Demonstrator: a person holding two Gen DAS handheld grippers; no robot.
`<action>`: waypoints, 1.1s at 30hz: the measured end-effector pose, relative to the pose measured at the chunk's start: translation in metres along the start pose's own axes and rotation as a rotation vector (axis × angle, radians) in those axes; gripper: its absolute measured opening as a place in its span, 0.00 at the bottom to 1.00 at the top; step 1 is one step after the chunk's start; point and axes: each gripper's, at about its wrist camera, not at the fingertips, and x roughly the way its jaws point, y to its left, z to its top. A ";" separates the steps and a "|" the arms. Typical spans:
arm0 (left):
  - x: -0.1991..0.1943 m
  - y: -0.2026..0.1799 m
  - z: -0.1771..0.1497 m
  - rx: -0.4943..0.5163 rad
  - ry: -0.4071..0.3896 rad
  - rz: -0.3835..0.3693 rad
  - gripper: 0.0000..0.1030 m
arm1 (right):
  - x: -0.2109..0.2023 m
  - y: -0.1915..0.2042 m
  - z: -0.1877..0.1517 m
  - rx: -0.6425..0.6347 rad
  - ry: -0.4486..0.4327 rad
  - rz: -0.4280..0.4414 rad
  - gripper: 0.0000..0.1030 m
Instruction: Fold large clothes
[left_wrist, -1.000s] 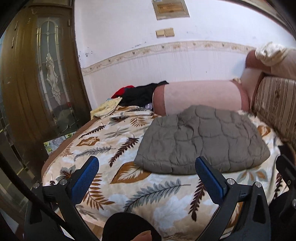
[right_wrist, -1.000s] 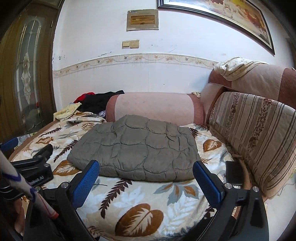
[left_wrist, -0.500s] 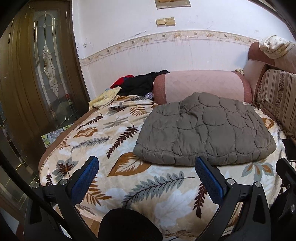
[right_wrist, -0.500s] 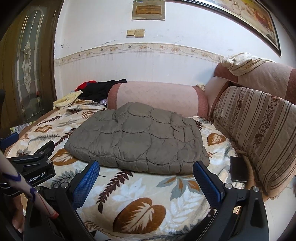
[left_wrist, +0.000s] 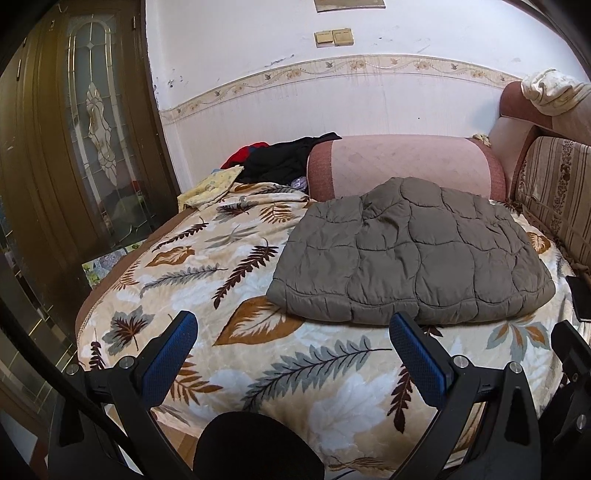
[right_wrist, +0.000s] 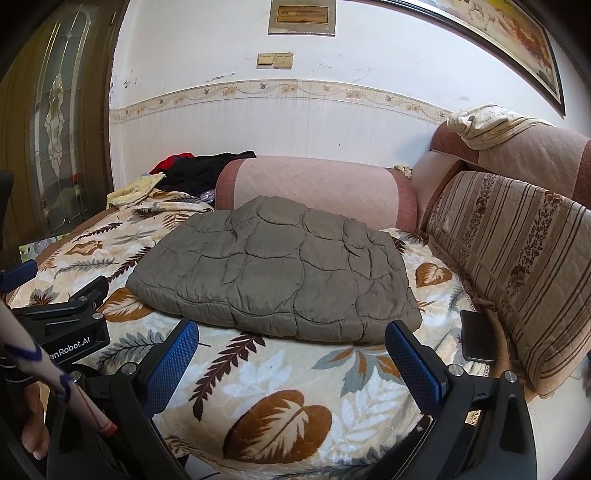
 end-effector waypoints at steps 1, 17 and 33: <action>0.000 0.000 0.000 0.000 0.000 -0.001 1.00 | 0.000 0.000 0.000 -0.001 0.001 -0.001 1.00; 0.003 -0.002 -0.004 -0.008 0.011 -0.002 1.00 | 0.005 0.000 -0.003 -0.018 0.016 -0.001 1.00; 0.008 -0.001 -0.008 -0.013 0.020 0.000 1.00 | 0.011 0.000 -0.007 -0.040 0.036 -0.003 1.00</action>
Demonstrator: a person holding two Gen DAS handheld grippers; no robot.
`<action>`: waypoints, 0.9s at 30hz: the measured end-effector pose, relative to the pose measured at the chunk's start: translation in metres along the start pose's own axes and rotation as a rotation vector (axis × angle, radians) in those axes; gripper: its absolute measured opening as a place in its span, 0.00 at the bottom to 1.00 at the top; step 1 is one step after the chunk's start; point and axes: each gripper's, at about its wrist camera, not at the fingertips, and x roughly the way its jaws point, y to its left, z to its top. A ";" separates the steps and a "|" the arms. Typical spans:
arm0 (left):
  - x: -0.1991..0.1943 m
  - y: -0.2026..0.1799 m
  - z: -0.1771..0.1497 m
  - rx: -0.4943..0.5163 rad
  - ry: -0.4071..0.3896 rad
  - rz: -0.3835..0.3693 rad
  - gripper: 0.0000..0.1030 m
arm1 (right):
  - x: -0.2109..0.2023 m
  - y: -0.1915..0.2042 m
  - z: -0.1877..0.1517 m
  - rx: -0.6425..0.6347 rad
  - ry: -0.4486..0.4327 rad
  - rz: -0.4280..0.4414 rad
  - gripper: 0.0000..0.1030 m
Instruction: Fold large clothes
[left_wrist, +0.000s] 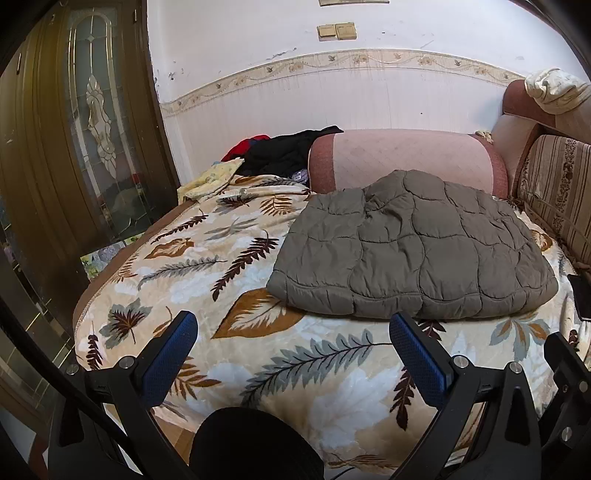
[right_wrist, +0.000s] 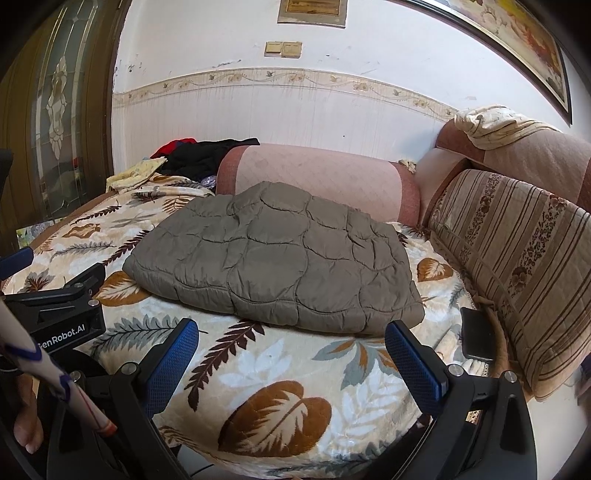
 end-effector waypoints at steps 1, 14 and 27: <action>0.000 -0.001 -0.001 0.003 0.001 0.000 1.00 | 0.001 -0.001 0.000 -0.001 0.000 -0.001 1.00; 0.000 -0.002 -0.001 0.005 0.001 0.003 1.00 | 0.007 -0.003 -0.003 -0.006 0.017 -0.002 1.00; 0.001 -0.003 -0.001 0.004 0.004 0.002 1.00 | 0.006 -0.003 -0.003 -0.007 0.017 -0.002 1.00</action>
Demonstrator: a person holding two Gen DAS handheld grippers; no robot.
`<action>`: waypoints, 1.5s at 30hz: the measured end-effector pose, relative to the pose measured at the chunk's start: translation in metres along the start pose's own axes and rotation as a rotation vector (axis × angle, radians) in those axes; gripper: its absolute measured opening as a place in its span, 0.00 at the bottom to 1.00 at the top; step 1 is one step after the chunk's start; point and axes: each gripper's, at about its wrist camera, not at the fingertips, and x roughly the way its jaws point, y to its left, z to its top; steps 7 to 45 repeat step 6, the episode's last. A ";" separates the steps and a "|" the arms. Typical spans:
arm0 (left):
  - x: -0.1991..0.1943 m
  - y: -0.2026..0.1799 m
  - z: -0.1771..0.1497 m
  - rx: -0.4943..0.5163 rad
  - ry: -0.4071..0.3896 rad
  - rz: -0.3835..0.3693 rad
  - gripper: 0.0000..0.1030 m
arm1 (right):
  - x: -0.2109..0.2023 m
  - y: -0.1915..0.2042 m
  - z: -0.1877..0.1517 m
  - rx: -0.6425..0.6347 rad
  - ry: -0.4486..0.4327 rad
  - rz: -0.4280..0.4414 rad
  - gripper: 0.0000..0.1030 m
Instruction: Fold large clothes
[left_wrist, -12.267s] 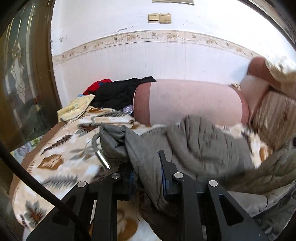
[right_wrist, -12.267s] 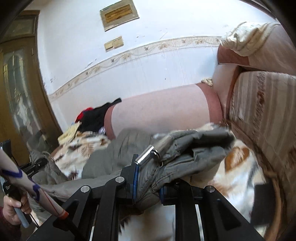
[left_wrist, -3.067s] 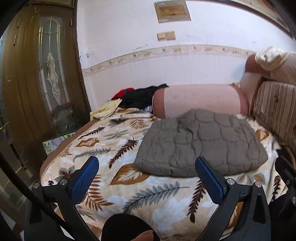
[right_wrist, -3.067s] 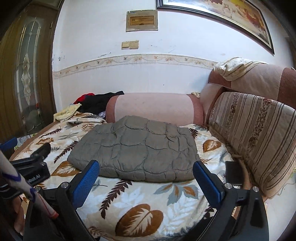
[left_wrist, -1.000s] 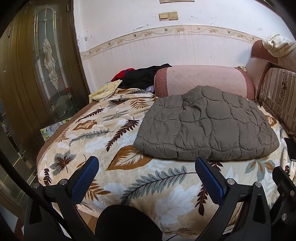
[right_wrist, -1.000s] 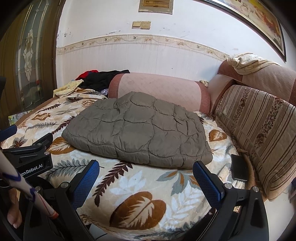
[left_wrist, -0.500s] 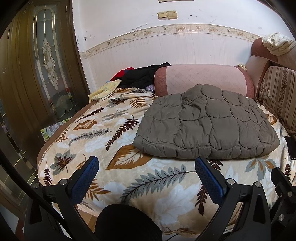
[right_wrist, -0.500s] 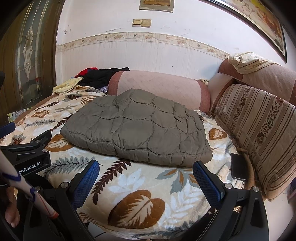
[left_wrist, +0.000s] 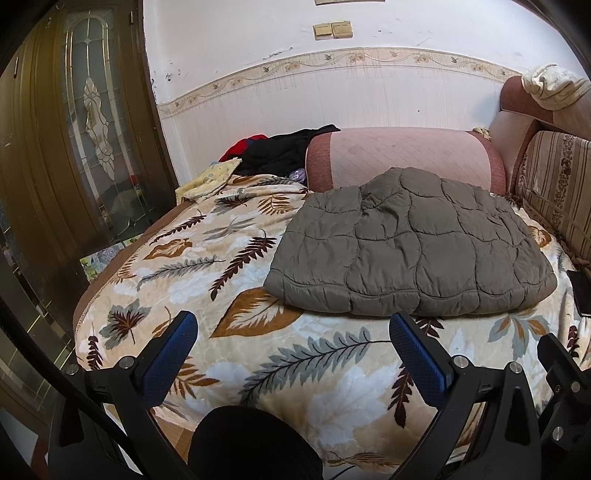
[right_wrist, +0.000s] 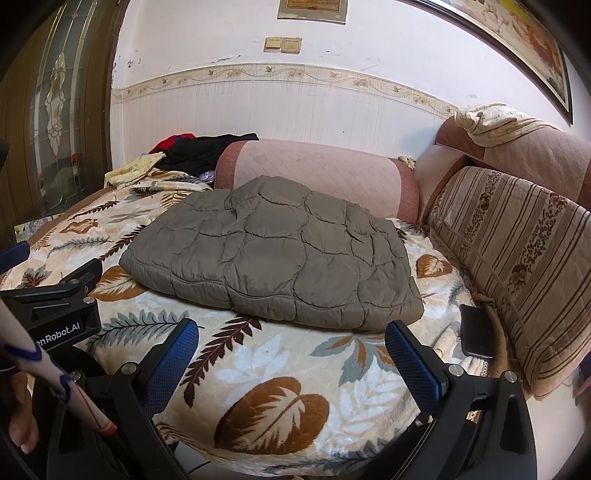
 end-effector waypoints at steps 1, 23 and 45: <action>0.000 0.000 0.000 0.001 0.000 0.002 1.00 | 0.000 0.000 0.000 0.000 0.000 -0.001 1.00; -0.001 -0.002 -0.003 0.011 0.003 -0.008 1.00 | 0.000 -0.001 -0.001 0.001 -0.001 -0.001 1.00; -0.001 -0.002 -0.003 0.011 0.003 -0.008 1.00 | 0.000 -0.001 -0.001 0.001 -0.001 -0.001 1.00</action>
